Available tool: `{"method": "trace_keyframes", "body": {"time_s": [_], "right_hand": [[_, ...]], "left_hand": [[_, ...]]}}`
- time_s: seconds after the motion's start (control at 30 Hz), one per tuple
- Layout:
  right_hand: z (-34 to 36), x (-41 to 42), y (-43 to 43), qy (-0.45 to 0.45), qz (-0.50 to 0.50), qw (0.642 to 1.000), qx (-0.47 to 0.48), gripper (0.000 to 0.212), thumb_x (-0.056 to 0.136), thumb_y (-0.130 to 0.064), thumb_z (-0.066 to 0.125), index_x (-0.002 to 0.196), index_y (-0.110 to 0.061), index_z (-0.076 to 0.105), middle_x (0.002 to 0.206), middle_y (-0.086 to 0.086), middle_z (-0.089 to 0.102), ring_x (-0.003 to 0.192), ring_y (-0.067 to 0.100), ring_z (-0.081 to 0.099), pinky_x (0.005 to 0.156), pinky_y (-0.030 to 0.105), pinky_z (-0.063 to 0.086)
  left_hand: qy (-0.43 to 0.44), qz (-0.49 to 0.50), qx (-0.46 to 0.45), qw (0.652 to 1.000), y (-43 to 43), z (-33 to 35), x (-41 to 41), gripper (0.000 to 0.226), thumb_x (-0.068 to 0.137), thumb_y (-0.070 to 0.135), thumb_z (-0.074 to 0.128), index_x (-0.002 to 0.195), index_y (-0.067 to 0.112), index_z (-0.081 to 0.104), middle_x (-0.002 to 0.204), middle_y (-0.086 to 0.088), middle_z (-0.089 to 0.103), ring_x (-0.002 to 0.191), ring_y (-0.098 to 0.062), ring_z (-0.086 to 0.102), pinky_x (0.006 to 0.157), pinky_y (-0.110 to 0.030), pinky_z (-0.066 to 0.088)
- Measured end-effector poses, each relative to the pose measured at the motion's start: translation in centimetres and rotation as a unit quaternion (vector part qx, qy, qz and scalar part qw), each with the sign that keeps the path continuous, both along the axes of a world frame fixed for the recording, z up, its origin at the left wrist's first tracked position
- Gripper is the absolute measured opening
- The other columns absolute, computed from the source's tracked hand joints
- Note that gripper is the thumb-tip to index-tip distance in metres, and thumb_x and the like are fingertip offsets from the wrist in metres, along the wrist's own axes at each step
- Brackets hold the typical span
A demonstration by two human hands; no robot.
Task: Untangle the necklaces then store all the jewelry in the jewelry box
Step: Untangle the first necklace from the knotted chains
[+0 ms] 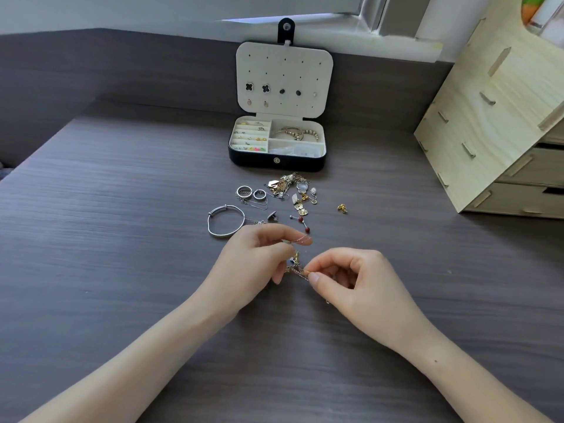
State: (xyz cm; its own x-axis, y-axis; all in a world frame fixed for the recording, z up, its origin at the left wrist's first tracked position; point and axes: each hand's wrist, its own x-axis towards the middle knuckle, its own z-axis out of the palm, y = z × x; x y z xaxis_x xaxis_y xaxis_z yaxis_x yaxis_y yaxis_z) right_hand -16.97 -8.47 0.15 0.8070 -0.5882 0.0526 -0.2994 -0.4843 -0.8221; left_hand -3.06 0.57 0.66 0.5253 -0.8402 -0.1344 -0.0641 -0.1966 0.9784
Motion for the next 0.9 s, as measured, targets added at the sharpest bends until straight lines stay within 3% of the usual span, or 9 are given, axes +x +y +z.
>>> {"method": "trace_keyframes", "body": {"time_s": [0.17,0.27,0.47,0.53,0.7,0.9], "right_hand": [[0.1,0.0,0.2,0.031,-0.042,0.996,-0.072,0.012,0.076,-0.026,0.072,0.068,-0.033,0.065,0.054,-0.012,0.053,0.052,0.005,0.048,0.053,0.012,0.032],[0.2,0.0,0.1,0.052,-0.055,0.993,-0.086,0.008,0.075,-0.036,0.070,0.071,-0.036,0.064,0.053,-0.018,0.049,0.054,0.006,0.047,0.052,0.014,0.031],[0.2,0.4,-0.5,0.104,-0.058,0.982,-0.145,0.009,0.082,-0.032,0.067,0.075,-0.037,0.065,0.059,-0.039,0.048,0.067,-0.006,0.049,0.058,0.009,0.034],[0.2,0.5,-0.6,0.099,-0.056,0.982,-0.148,0.015,0.083,-0.030,0.066,0.072,-0.038,0.061,0.060,-0.039,0.048,0.066,-0.006,0.049,0.057,0.009,0.033],[-0.3,1.0,-0.9,0.020,-0.057,0.996,-0.065,0.018,0.087,-0.025,0.064,0.071,-0.032,0.061,0.050,-0.011,0.042,0.050,0.007,0.038,0.051,0.017,0.028],[0.7,1.5,-0.7,-0.078,-0.053,0.992,0.089,0.019,0.089,-0.009,0.061,0.074,-0.022,0.064,0.054,-0.013,0.046,0.049,0.002,0.036,0.048,0.012,0.030]], "left_hand": [[0.001,-0.012,0.005,1.000,0.0,0.3,0.0,0.022,0.074,0.012,0.056,0.081,0.024,0.073,0.042,-0.003,0.043,0.040,-0.008,0.039,0.045,-0.011,0.031],[-0.002,-0.009,0.012,1.000,0.0,0.3,0.1,0.032,0.086,-0.003,0.051,0.084,0.021,0.073,0.040,-0.001,0.043,0.039,-0.006,0.039,0.045,-0.011,0.031],[0.013,-0.007,0.019,1.000,-0.1,0.5,0.1,0.033,0.086,-0.002,0.050,0.088,0.022,0.073,0.040,-0.003,0.044,0.040,-0.006,0.039,0.046,-0.012,0.031],[0.018,-0.006,0.023,1.000,-0.1,0.5,0.1,0.033,0.086,-0.001,0.050,0.088,0.023,0.072,0.040,-0.003,0.045,0.040,-0.005,0.039,0.046,-0.012,0.031],[0.024,-0.006,0.032,0.999,0.0,0.5,0.2,0.029,0.086,0.000,0.051,0.093,0.020,0.071,0.040,-0.002,0.047,0.039,-0.005,0.040,0.046,-0.014,0.030],[0.010,-0.003,0.042,0.999,-0.1,0.4,0.2,0.030,0.086,0.003,0.050,0.096,0.023,0.070,0.041,-0.001,0.048,0.039,-0.004,0.039,0.048,-0.017,0.031]]}}
